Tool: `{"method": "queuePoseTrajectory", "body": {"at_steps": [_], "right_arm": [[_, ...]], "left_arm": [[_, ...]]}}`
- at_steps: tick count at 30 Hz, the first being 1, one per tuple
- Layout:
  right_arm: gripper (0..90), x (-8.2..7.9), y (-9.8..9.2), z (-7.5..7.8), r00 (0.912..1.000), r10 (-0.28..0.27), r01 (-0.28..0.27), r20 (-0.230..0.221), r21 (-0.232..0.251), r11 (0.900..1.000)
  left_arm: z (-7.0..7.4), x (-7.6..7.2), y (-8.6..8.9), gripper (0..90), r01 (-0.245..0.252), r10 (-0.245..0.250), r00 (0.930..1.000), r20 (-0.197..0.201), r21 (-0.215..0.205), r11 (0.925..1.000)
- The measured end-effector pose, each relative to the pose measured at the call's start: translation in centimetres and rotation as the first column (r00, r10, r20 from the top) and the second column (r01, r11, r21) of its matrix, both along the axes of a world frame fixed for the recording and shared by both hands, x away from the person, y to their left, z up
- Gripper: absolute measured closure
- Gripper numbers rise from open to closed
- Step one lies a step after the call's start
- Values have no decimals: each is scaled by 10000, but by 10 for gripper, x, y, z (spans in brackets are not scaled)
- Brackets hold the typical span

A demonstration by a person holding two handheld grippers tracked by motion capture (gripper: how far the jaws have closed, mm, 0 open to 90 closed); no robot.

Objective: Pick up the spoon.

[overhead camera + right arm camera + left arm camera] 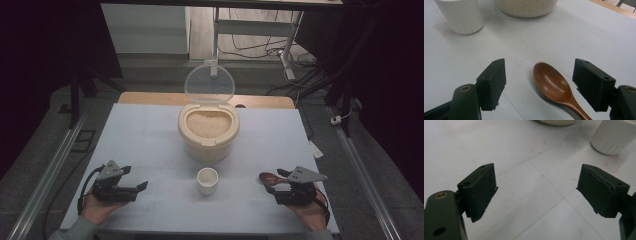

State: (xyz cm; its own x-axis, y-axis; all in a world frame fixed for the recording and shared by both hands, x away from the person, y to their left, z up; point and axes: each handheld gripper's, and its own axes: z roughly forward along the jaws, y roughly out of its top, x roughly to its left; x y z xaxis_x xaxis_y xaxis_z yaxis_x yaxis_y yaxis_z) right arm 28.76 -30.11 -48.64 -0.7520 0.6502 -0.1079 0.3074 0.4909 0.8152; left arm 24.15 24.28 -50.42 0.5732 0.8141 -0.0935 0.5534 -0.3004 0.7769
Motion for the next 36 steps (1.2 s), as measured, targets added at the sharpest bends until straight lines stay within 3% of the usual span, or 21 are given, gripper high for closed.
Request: {"method": "queuePoseTrajectory", "body": {"at_steps": [11,20,24,28,32,36], "right_arm": [[298,2,0,14,9996,176,-187,-201,-544,9983],[311,11,-13,27,9971,88,-161,-753,-971,9951],[308,18,-17,36,9948,19,-177,-1019,-1536,9880],[305,23,-21,42,9923,-5,-217,-1235,-1782,9837],[298,31,-27,51,9900,11,-361,-1408,-2457,9687],[297,37,-34,54,9868,-82,-377,-1618,-2787,9596]], "left_arm": [[-1,0,-2,156,72,-72,10000,-13,74,9999],[-3,6,-8,157,326,-321,9992,-223,227,9992],[-3,5,-8,156,387,-380,9989,-281,264,9989],[-4,4,-7,157,393,-385,9988,-309,244,9989],[-4,4,-6,158,423,-414,9985,-346,252,9988],[-5,5,-7,157,460,-450,9983,-383,278,9986]]}}
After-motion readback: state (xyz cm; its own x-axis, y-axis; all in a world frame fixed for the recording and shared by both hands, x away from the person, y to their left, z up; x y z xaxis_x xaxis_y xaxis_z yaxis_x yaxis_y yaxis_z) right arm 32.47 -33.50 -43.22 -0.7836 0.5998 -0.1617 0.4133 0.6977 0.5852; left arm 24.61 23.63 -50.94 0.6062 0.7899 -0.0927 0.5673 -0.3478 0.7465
